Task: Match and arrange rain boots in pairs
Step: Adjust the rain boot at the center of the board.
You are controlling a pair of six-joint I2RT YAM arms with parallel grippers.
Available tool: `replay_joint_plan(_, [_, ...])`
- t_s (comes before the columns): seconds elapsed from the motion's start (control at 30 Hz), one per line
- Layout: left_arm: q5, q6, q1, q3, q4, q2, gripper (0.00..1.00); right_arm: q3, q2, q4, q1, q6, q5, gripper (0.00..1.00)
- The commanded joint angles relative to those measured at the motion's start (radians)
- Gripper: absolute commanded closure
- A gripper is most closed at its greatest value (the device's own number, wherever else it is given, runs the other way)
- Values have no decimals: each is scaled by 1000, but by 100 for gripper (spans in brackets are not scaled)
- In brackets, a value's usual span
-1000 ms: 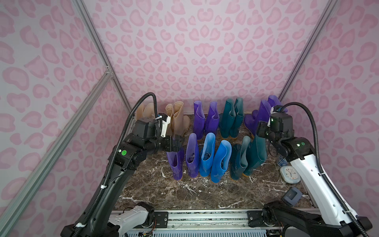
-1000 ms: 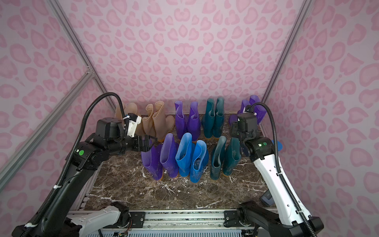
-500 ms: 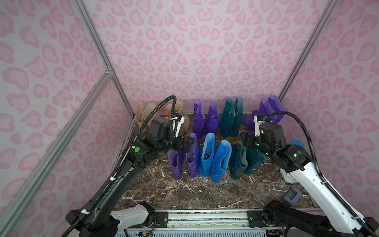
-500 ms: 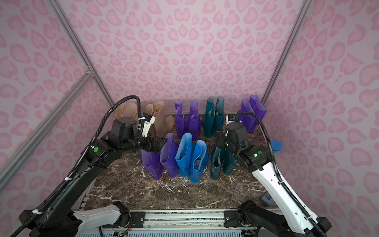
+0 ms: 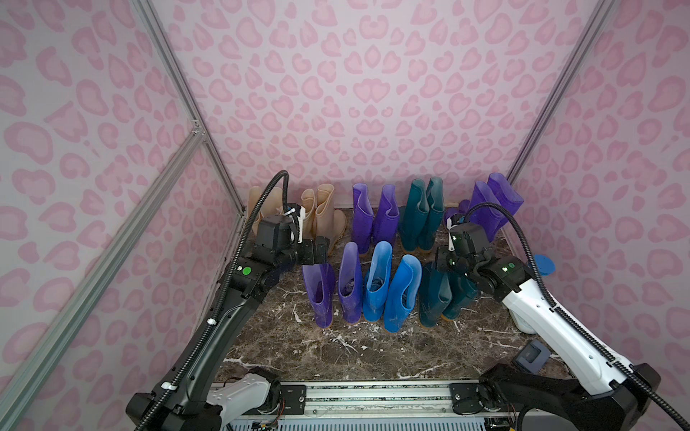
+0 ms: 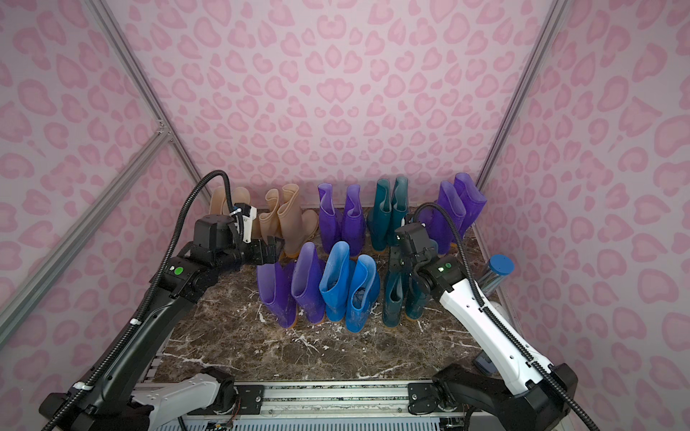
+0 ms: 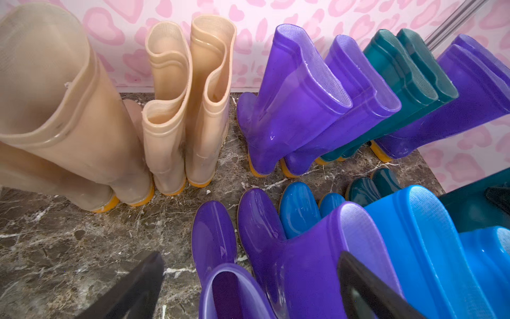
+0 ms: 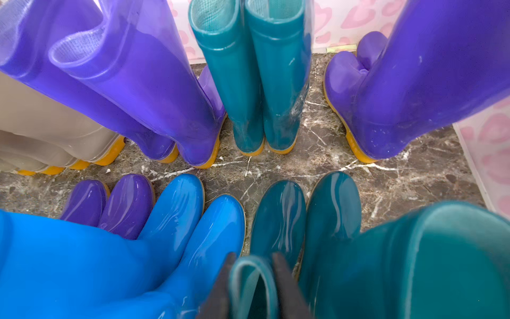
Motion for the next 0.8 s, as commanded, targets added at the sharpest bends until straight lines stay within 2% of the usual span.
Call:
replay_joint_plan(0.0, [41, -8, 13, -14, 64, -9, 1, 23, 20, 51, 0, -72, -18, 94])
replay_joint_plan(0.07, [52, -6, 18, -23, 74, -13, 1, 28, 17, 67, 0, -104, -56, 100])
replay_joint_plan(0.23, [63, -4, 23, -29, 75, -9, 1, -20, -29, 99, 2, -149, -117, 100])
replay_joint_plan(0.33, [72, -5, 24, -29, 77, -7, 1, -64, -48, 95, -19, -127, -103, 99])
replay_joint_plan(0.37, [76, -6, 25, -29, 77, -5, 1, -76, -52, 92, -38, -118, -101, 90])
replay_joint_plan(0.43, [82, -7, 24, -28, 76, -2, 1, -83, -59, 82, -72, -103, -110, 80])
replay_joint_plan(0.5, [83, -9, 25, -29, 75, -1, 1, -70, -71, 71, -81, -102, -114, 54])
replay_joint_plan(0.53, [83, -9, 25, -29, 74, -1, 1, -48, -78, 58, -82, -96, -104, 49])
replay_joint_plan(0.63, [89, -10, 25, -28, 73, -2, 1, 38, -102, 18, -80, -79, -64, 40])
replay_joint_plan(0.77, [94, -9, 24, -30, 76, -9, 1, 80, -99, -41, -121, -84, 128, 32])
